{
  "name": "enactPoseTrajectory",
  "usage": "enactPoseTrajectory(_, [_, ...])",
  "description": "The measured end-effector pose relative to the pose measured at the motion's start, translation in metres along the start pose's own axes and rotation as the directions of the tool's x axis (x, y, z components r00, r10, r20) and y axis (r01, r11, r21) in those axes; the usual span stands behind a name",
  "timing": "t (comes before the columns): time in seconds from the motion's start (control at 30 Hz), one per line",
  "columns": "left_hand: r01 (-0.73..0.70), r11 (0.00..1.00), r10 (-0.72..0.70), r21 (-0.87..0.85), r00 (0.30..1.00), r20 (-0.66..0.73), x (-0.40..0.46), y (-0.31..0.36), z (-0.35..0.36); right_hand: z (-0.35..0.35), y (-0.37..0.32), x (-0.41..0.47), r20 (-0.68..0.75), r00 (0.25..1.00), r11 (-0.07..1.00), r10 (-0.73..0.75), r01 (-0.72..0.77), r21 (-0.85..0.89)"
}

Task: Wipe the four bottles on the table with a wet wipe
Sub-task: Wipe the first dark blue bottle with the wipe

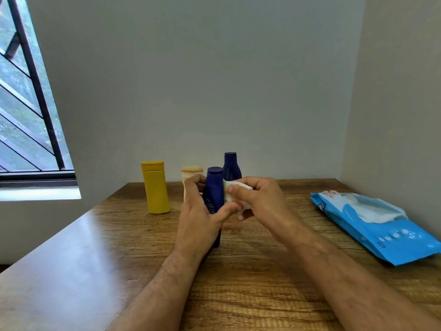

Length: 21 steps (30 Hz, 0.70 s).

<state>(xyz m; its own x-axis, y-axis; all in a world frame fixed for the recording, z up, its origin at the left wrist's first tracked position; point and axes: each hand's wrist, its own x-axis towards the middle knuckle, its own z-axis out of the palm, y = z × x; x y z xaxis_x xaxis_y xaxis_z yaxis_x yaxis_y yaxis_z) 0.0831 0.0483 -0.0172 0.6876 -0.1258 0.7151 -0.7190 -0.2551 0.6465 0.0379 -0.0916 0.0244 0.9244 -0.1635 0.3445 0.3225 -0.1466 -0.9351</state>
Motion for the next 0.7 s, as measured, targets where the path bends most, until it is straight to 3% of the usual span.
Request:
enactPoseTrajectory(0.37, [-0.025,0.967,0.054,0.254,0.992,-0.111,0.0009,0.0011,-0.0013,0.0038,-0.0019,-0.0034,-0.075,0.981,0.981,-0.177,0.170,-0.093])
enactPoseTrajectory(0.5, [-0.042,0.984,0.054,0.171,0.996,-0.065,0.0001,0.0026,0.0003,0.0027,0.0008,-0.0005,-0.173,0.963,0.972,-0.208,0.184,-0.144])
enactPoseTrajectory(0.7, [-0.013,1.000,0.013,0.001,1.000,0.024,-0.0005,0.0043,0.0002,0.0008,-0.0018,-0.0024,-0.125,0.966,0.967,-0.228,0.210,-0.148])
